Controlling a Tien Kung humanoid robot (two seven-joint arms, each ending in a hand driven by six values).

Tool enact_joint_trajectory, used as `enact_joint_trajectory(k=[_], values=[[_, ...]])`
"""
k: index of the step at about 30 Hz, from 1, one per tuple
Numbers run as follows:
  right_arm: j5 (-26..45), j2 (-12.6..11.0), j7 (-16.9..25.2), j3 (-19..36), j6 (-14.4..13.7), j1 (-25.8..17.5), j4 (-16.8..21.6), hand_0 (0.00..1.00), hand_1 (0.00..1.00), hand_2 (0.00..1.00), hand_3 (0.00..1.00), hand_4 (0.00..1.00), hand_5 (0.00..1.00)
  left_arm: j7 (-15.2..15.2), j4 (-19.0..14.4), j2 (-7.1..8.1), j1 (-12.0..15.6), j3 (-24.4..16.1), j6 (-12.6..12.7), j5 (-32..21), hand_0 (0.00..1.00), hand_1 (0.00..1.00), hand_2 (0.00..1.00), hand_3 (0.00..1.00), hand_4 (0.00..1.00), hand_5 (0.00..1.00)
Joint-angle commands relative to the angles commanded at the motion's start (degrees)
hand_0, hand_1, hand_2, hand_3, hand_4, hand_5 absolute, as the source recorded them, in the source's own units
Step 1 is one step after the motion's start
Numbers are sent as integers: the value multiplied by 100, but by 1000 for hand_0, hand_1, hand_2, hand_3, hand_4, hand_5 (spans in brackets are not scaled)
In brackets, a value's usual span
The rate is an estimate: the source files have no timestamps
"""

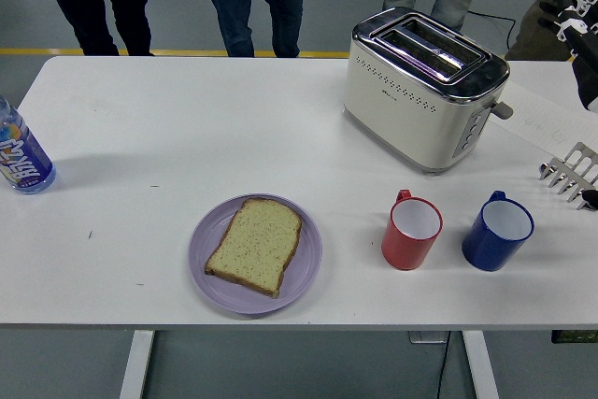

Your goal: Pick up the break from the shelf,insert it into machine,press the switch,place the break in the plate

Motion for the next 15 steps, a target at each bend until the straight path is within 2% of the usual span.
enact_joint_trajectory(k=[15], values=[[364,-80,158,560,-100,-486,-344,808,754,730,719,528,236,-3,0,-15,8,7,-11,-7,626,497,509,536,328,800]])
